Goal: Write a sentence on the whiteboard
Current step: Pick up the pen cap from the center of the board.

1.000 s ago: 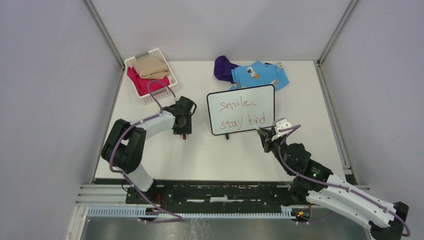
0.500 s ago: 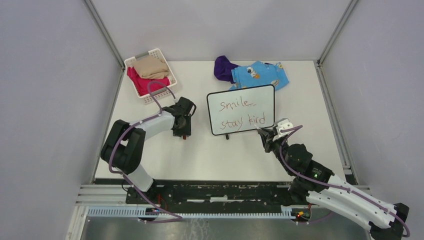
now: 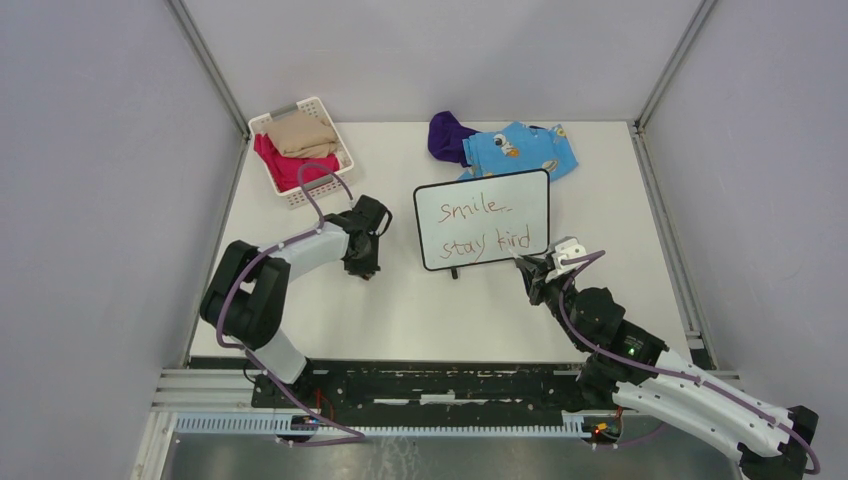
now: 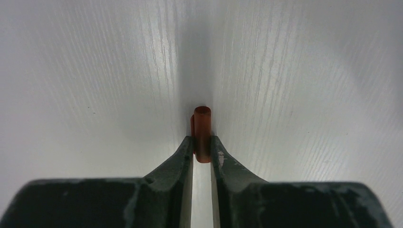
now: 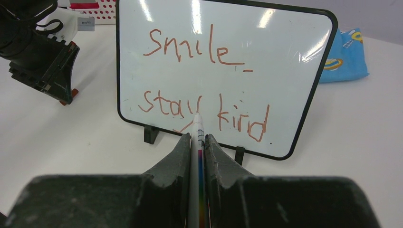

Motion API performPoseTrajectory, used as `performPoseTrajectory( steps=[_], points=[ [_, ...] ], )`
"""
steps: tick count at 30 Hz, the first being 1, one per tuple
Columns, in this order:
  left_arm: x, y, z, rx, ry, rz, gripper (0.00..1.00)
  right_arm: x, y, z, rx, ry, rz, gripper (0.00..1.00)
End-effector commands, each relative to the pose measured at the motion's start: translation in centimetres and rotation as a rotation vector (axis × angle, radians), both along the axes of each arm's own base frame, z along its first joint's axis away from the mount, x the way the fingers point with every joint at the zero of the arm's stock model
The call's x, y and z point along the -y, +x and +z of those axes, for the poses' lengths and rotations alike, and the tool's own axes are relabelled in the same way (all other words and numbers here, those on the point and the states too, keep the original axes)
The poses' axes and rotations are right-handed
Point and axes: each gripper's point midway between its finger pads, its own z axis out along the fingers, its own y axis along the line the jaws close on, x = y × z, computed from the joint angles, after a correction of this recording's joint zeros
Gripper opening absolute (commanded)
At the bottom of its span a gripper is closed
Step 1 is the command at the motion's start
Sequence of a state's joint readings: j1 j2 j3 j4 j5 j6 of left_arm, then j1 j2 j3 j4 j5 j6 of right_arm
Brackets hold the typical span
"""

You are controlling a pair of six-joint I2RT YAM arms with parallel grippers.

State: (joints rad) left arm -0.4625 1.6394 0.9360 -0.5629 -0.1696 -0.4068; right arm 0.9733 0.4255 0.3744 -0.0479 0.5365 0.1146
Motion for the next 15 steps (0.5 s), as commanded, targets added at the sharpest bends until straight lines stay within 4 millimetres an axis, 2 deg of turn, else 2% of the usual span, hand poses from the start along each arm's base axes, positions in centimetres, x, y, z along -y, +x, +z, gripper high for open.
performPoseTrajectory(
  steps=[1,3,8,12,15],
  points=[
    [-0.2,-0.5,0.3,-0.019,0.022,-0.051,0.1,0.6,0.2,0.8,0.015,0.009,-0.034,0.0],
    [-0.2,-0.4,1.1,0.007,0.01,-0.051,0.03,0.6,0.2,0.9,0.018,0.009,-0.035,0.0],
    [1.1,-0.9,4.4,0.1,-0.05,-0.142,0.02,0.5,0.2,1.1,0.022,0.005,-0.029,0.0],
    [3.9,-2.7,6.5,0.159,-0.06,-0.34,0.02,0.6,0.2,1.6,0.03,0.011,-0.032,0.0],
    [6.2,-4.5,8.1,0.207,-0.04,-0.499,0.02,1.3,0.3,2.8,0.05,0.012,-0.056,0.0]
  ],
)
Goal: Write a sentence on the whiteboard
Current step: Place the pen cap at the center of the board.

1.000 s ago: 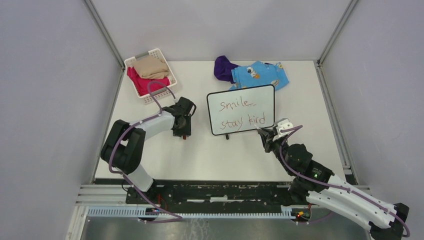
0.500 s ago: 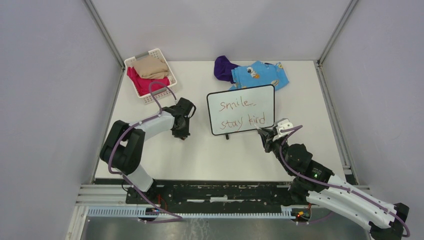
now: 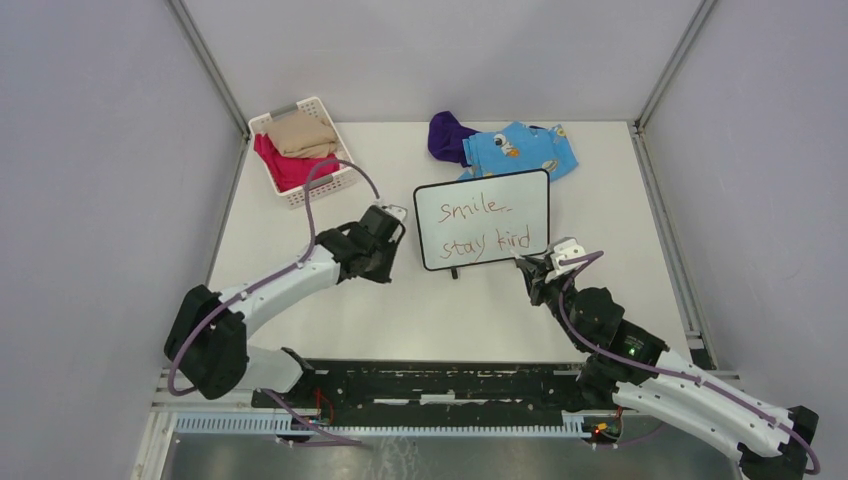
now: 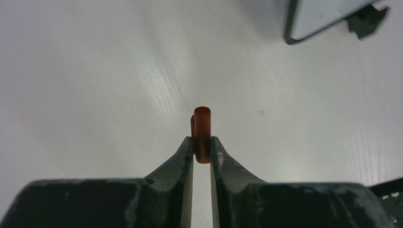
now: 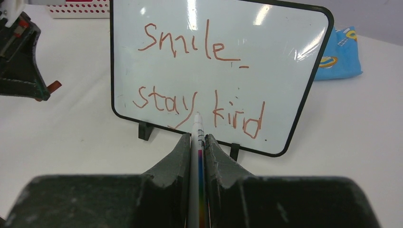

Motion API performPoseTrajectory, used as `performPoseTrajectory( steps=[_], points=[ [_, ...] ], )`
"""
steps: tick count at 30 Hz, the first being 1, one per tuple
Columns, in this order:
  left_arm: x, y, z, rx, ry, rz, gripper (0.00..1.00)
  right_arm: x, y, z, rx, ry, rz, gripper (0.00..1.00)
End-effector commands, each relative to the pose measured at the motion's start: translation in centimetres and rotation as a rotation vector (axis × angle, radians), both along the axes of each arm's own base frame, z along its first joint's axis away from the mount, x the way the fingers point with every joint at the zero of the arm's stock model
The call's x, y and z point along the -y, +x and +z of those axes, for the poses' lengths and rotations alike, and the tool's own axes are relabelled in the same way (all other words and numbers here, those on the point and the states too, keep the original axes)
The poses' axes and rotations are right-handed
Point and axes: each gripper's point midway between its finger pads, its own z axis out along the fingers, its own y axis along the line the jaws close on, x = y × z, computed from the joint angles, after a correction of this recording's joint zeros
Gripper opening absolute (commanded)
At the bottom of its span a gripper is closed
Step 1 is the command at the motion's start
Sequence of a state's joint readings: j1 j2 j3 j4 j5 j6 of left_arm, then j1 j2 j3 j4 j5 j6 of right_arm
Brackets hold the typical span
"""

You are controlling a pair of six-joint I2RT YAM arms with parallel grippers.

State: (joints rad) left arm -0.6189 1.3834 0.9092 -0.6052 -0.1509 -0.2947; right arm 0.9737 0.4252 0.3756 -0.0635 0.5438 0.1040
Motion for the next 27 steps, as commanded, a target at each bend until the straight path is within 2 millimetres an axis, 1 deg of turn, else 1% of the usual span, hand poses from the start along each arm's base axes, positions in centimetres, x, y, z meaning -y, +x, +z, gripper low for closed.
performPoseTrajectory(
  steps=[1,6,8,9,12,14,15,18,20,22,23,27],
  points=[
    [3.0,-2.6,2.5,0.078,0.051,-0.284,0.02,1.4,0.2,3.3,0.059,0.032,-0.061,0.0],
    [6.6,-6.1,5.0,0.178,0.079,-0.608,0.02,3.7,0.0,5.1,0.101,0.032,-0.123,0.0],
    [7.6,-7.2,5.5,0.197,0.092,-0.709,0.02,4.6,-0.2,5.4,0.111,0.031,-0.151,0.0],
    [7.8,-7.6,5.4,0.201,0.109,-0.759,0.02,5.1,-0.3,5.7,0.117,0.034,-0.163,0.0],
    [8.1,-8.1,4.5,0.218,0.178,-0.884,0.02,6.0,-0.5,6.0,0.125,0.042,-0.188,0.0],
    [8.5,-8.3,3.5,0.234,0.215,-0.998,0.02,6.3,-0.6,6.2,0.13,0.05,-0.193,0.0],
    [8.4,-8.1,2.7,0.248,0.248,-1.06,0.02,6.4,-0.7,6.3,0.132,0.053,-0.194,0.0],
    [8.5,-6.9,1.9,0.327,0.323,-1.151,0.02,6.6,-0.8,6.5,0.132,0.057,-0.195,0.0],
    [8.6,-6.1,1.6,0.371,0.342,-1.196,0.02,6.8,-0.9,6.5,0.132,0.061,-0.198,0.0],
    [8.6,-6.4,0.8,0.355,0.325,-1.29,0.02,6.9,-1.0,6.5,0.134,0.068,-0.196,0.0],
    [8.5,-6.7,0.0,0.331,0.328,-1.337,0.02,6.9,-1.1,6.6,0.135,0.072,-0.195,0.0],
    [7.6,-7.1,-2.6,0.228,0.381,-1.384,0.02,7.0,-1.2,6.4,0.129,0.089,-0.192,0.0]
  ],
)
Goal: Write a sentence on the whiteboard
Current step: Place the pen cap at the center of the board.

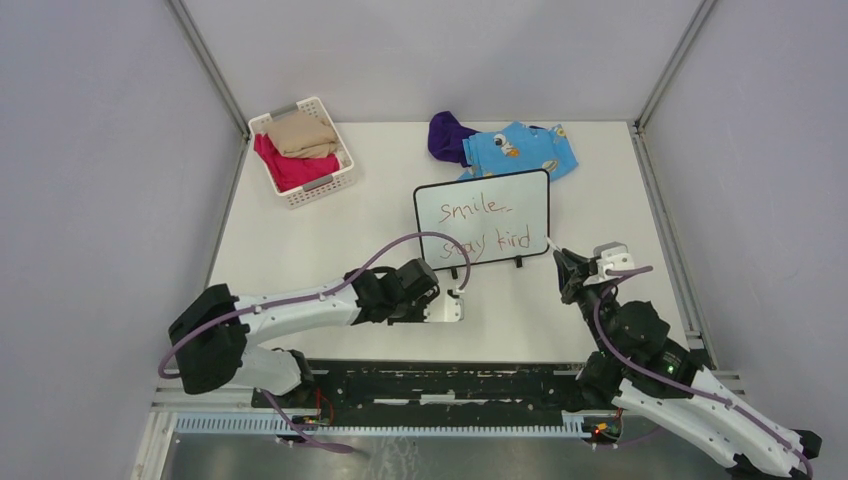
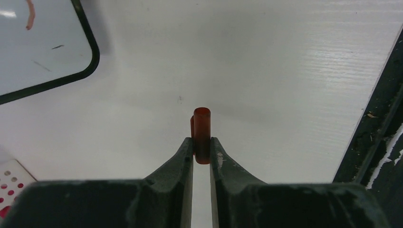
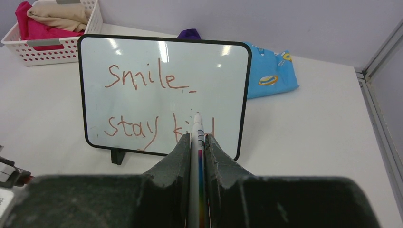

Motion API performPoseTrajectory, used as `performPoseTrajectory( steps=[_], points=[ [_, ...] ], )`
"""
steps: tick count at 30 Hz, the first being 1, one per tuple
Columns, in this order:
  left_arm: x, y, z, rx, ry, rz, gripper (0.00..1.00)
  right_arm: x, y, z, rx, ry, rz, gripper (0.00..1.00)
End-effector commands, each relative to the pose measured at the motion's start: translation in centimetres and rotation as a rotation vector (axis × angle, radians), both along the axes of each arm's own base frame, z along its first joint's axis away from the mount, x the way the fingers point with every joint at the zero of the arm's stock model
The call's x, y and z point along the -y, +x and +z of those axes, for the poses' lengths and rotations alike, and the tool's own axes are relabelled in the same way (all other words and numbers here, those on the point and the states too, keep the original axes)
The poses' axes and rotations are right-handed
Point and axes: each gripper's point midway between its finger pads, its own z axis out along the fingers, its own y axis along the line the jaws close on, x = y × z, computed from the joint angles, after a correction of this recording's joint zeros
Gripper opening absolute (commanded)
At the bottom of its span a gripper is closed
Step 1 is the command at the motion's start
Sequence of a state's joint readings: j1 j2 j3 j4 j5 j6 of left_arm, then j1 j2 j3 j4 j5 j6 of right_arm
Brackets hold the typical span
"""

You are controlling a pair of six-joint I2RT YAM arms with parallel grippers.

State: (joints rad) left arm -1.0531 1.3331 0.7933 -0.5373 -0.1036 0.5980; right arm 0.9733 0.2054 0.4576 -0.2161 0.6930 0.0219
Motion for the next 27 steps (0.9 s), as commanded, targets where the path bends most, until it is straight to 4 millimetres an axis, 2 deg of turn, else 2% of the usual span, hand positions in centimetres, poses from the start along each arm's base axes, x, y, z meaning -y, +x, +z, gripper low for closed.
performPoseTrajectory(
  steps=[1,6,11,16,23,27],
  points=[
    [1.0,0.3,-1.6,0.003,0.051,-0.154,0.02,1.2,-0.3,1.4,0.012,0.052,-0.038,0.0],
    [1.5,0.4,-1.6,0.008,0.023,-0.145,0.02,0.9,-0.4,0.6,-0.002,0.068,-0.025,0.0],
    [0.8,0.1,-2.5,0.002,0.05,-0.159,0.02,0.8,-0.4,0.1,-0.016,0.068,-0.021,0.0],
    [1.1,0.8,-2.4,0.015,0.084,-0.163,0.02,0.6,-0.4,-0.2,-0.023,0.073,-0.019,0.0],
    [1.3,0.8,-3.8,-0.02,0.119,-0.155,0.15,0.6,-0.4,-0.3,-0.026,0.068,-0.019,0.0],
    [1.3,1.3,-3.5,0.008,0.115,-0.131,0.22,0.8,-0.4,-0.4,-0.027,0.067,-0.024,0.0]
  ],
)
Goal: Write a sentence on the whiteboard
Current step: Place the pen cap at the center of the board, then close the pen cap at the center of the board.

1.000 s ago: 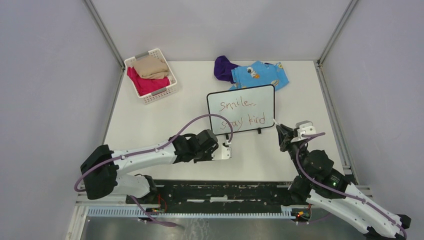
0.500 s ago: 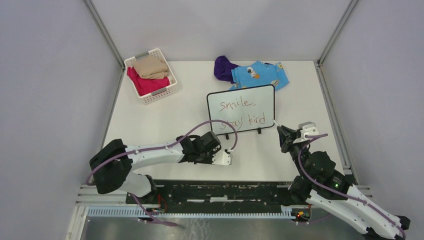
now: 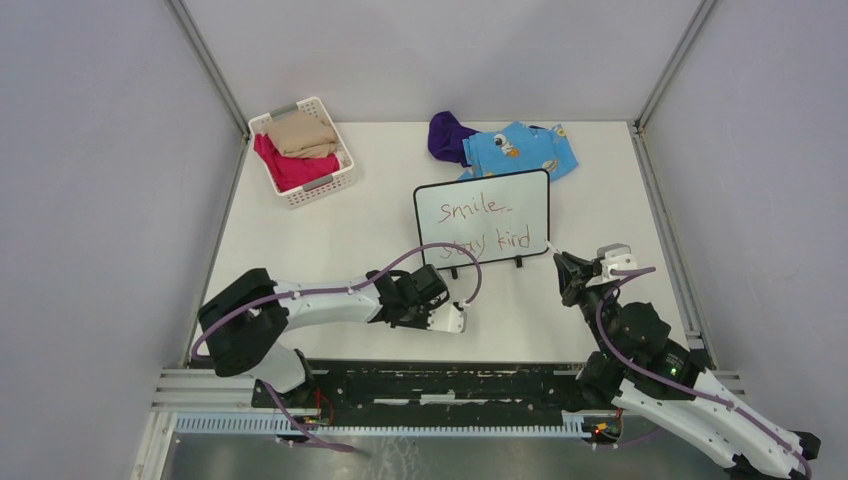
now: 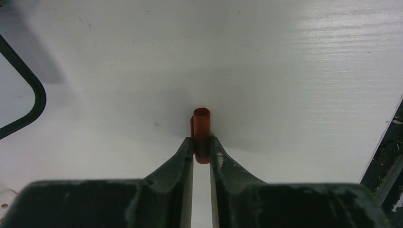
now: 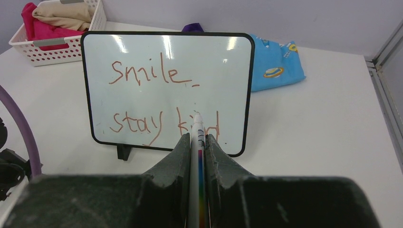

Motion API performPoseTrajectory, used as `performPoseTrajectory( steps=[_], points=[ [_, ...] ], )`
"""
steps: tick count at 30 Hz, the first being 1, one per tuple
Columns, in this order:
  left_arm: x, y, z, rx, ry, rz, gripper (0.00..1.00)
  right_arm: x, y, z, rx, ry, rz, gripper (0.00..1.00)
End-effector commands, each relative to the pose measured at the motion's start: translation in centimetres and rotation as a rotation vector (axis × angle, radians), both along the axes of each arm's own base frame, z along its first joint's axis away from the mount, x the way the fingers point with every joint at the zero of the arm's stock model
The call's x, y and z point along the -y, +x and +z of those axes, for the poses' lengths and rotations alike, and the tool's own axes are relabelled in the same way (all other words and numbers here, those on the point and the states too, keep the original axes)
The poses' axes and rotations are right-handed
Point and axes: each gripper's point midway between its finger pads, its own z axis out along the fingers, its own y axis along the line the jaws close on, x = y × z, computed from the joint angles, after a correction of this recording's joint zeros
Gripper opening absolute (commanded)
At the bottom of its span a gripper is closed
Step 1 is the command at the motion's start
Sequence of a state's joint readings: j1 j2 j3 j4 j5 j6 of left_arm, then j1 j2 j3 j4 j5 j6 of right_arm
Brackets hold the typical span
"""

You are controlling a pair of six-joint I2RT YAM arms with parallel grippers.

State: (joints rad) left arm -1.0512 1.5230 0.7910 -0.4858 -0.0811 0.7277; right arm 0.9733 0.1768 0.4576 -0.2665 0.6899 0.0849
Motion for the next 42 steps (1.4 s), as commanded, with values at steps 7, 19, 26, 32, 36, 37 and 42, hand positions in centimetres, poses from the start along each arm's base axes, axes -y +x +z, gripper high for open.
performPoseTrajectory(
  steps=[7,19,26,32,36,37,42],
  points=[
    [1.0,1.7,2.6,0.102,-0.068,0.019,0.39,0.5,0.0,0.1,0.001,0.023,-0.028,0.0],
    [-0.4,4.1,13.1,0.339,-0.423,0.359,1.0,0.2,0.1,0.2,-0.005,0.028,-0.021,0.0],
    [-2.7,6.9,16.6,0.234,-0.873,1.184,1.0,-1.1,0.4,-0.1,-0.011,0.038,0.008,0.0],
    [0.8,5.6,17.9,-0.11,-1.193,1.258,1.0,-2.1,0.5,0.3,-0.021,0.032,0.044,0.0],
    [-1.4,5.7,16.9,-0.167,-1.267,1.664,0.77,-2.4,0.5,0.4,-0.022,0.032,0.053,0.0],
    [-2.0,5.1,15.9,-0.18,-1.244,1.778,0.76,-2.5,0.5,0.3,-0.022,0.032,0.057,0.0],
    [-1.2,2.3,12.3,-0.261,-1.128,2.094,0.78,-3.6,0.6,-0.4,-0.042,0.03,0.093,0.0]
  ],
)
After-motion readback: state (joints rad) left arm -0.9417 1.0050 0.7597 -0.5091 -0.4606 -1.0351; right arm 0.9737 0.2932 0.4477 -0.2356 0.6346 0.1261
